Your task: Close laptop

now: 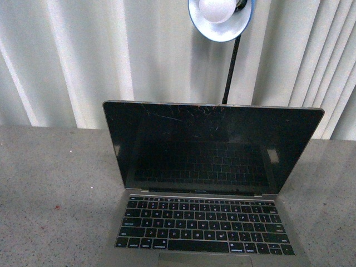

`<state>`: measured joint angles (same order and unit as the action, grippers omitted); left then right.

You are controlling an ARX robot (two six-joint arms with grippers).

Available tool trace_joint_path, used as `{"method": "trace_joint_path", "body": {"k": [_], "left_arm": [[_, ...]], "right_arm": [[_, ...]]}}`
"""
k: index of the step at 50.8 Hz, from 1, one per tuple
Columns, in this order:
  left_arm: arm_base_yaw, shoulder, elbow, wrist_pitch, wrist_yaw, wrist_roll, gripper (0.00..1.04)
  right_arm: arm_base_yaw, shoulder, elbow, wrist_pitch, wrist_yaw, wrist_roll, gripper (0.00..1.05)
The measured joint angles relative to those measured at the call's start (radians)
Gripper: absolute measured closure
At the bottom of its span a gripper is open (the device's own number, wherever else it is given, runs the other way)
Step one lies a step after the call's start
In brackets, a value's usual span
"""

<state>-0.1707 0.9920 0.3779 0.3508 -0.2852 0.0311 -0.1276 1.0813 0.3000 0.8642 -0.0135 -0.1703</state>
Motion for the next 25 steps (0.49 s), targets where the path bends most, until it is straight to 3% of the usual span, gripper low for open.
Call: {"method": "trace_joint_path", "body": {"k": [14, 25], "left_arm": [[-0.040, 0.235, 0.305, -0.064, 0.077, 0.361, 0.07], [-0.125, 0.351, 0.507, -0.154, 0.077, 0.617, 0.07]], "right_arm": [[-0.034, 0.249, 0.275, 0.033, -0.085, -0.308, 0.07], [0.005, 0.360, 0.377, -0.009, -0.161, -0.528, 0.07]]}}
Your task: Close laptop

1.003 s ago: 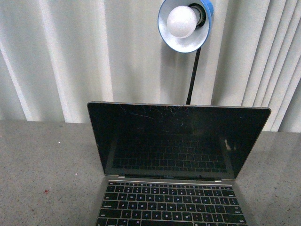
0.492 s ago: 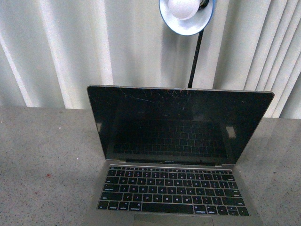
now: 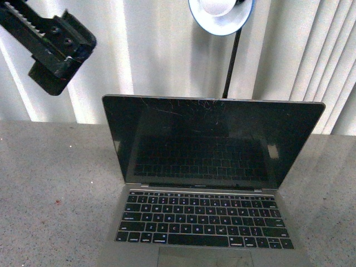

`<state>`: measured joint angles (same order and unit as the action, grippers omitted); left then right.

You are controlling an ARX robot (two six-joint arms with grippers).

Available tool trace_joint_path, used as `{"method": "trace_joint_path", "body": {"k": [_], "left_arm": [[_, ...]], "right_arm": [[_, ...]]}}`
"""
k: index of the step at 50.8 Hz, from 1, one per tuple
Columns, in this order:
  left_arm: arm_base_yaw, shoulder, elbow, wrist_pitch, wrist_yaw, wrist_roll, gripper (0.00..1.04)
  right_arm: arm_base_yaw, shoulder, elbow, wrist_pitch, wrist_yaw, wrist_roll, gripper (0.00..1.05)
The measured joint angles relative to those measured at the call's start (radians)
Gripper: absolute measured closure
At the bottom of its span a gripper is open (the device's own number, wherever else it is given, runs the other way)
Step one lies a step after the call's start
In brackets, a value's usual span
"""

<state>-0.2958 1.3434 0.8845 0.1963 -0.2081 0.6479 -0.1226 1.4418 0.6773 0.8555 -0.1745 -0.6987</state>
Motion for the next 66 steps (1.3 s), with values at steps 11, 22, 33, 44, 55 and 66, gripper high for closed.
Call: {"method": "trace_joint_path", "body": {"k": [11, 22, 33, 44, 55, 66], "left_arm": [[-0.054, 0.078, 0.124, -0.077, -0.005, 0.213, 0.07], [-0.097, 0.164, 0.296, -0.208, -0.016, 0.411, 0.07], [-0.113, 0.259, 0.417, -0.267, -0.024, 0.570, 0.07], [-0.126, 0.322, 0.497, -0.320, -0.032, 0.637, 0.07], [-0.139, 0.358, 0.544, -0.339, -0.035, 0.665, 0.22], [-0.140, 0.378, 0.560, -0.360, -0.043, 0.692, 0.65]], "right_arm": [[0.027, 0.078, 0.074, -0.026, -0.056, -0.185, 0.07], [0.047, 0.129, 0.193, -0.134, -0.124, -0.392, 0.07], [0.067, 0.173, 0.274, -0.232, -0.167, -0.516, 0.07], [0.080, 0.202, 0.287, -0.248, -0.190, -0.589, 0.08], [0.084, 0.214, 0.287, -0.267, -0.217, -0.681, 0.40], [0.083, 0.215, 0.291, -0.293, -0.227, -0.712, 0.81]]}}
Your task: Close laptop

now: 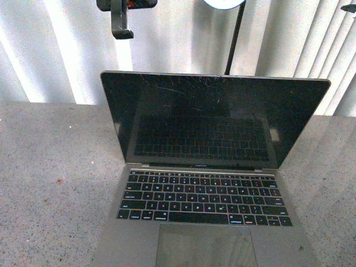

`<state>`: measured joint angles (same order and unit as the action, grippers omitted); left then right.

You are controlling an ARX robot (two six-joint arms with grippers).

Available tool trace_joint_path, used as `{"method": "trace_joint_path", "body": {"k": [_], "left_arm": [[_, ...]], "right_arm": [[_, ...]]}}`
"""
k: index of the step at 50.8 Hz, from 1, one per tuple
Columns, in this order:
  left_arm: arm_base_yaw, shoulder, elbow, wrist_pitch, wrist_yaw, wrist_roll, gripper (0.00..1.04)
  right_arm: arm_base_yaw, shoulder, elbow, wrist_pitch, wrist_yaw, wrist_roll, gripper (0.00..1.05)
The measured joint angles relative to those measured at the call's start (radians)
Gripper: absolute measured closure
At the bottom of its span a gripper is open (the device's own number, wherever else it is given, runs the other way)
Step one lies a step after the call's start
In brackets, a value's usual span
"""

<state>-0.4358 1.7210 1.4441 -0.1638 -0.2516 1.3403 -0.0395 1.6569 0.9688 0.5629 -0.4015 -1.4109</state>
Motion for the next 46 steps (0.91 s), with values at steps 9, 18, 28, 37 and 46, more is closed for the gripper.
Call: {"method": "trace_joint_path", "body": {"k": [9, 18, 28, 37, 46], "left_arm": [[0.000, 0.008, 0.000, 0.000, -0.002, 0.014, 1.01], [0.000, 0.011, -0.003, -0.002, -0.002, 0.026, 1.01], [0.000, 0.011, -0.028, -0.020, -0.001, 0.042, 1.01], [-0.002, 0.012, -0.042, -0.022, 0.001, 0.044, 1.01], [-0.014, 0.012, -0.061, -0.022, 0.009, 0.043, 1.01]], "right_arm": [[0.004, 0.000, 0.000, -0.018, 0.000, 0.000, 1.02], [0.018, 0.000, 0.000, -0.042, 0.000, 0.003, 1.02], [0.031, 0.000, 0.000, -0.096, 0.000, 0.012, 1.02], [0.037, -0.002, 0.000, -0.146, 0.000, 0.021, 1.02], [0.049, -0.018, -0.004, -0.217, -0.002, 0.045, 1.02]]}}
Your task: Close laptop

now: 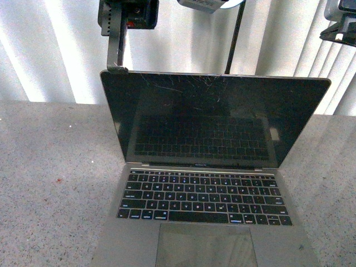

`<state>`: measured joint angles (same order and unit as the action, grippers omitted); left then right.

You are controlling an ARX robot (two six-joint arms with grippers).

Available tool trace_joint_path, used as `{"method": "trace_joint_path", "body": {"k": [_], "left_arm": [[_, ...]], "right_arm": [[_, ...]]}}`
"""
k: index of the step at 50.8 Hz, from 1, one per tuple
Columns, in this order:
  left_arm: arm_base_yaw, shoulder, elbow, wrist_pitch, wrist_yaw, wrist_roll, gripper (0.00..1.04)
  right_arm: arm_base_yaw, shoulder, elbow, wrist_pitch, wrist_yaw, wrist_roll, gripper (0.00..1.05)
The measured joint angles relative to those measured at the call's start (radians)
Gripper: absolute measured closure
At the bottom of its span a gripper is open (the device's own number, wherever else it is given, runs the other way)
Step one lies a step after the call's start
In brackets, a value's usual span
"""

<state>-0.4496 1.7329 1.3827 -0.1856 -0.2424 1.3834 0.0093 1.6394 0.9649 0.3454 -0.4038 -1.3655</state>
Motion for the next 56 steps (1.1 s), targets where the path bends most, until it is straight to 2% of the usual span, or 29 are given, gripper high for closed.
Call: {"method": "trace_joint_path", "body": {"k": [56], "left_arm": [[-0.059, 0.000, -0.088, 0.013, 0.008, -0.048, 1.01]], "right_arm": [[0.003, -0.026, -0.042, -0.155, -0.037, 0.008, 1.02]]}}
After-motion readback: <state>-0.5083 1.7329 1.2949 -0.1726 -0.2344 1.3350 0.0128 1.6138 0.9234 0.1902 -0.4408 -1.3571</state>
